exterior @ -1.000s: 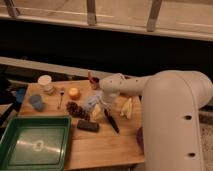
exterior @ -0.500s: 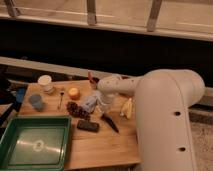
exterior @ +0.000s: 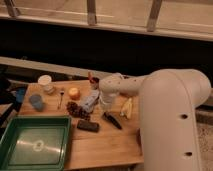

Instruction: Place brush in paper cup

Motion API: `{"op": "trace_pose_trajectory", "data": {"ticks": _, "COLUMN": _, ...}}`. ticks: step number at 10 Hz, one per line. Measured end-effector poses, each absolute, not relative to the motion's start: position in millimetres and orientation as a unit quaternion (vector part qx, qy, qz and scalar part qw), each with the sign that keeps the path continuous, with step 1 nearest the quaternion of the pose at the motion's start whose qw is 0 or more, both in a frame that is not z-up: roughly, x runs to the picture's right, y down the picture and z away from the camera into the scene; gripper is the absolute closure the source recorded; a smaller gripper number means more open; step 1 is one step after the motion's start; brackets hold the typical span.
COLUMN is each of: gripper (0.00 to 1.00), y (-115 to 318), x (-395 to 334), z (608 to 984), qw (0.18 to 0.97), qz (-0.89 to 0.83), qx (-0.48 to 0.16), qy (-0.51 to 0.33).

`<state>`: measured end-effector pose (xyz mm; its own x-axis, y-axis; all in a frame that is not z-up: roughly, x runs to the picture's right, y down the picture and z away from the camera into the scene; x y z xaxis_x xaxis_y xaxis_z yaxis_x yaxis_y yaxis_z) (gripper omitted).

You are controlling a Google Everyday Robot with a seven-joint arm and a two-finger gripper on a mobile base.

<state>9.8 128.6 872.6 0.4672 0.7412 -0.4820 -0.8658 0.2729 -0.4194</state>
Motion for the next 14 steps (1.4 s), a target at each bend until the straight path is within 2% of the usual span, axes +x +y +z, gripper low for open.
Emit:
{"op": "trace_pose_trajectory", "data": {"ticks": 6, "gripper": 1.0, "y": 27.1, "x": 2.7, "z": 776.7, "qw": 0.832, "qz": 0.497, "qx": -0.246, "qy": -0.012}}
{"op": "trace_pose_trajectory", "data": {"ticks": 11, "gripper": 1.0, "y": -29.8, "x": -95.2, "z": 748.2, "qw": 0.877, "qz": 0.405, "qx": -0.237, "qy": -0.107}}
{"op": "trace_pose_trajectory", "data": {"ticks": 14, "gripper": 1.0, "y": -33.0, "x": -97.1, "z": 747.8, "qw": 0.878, "qz": 0.401, "qx": -0.236, "qy": -0.11}}
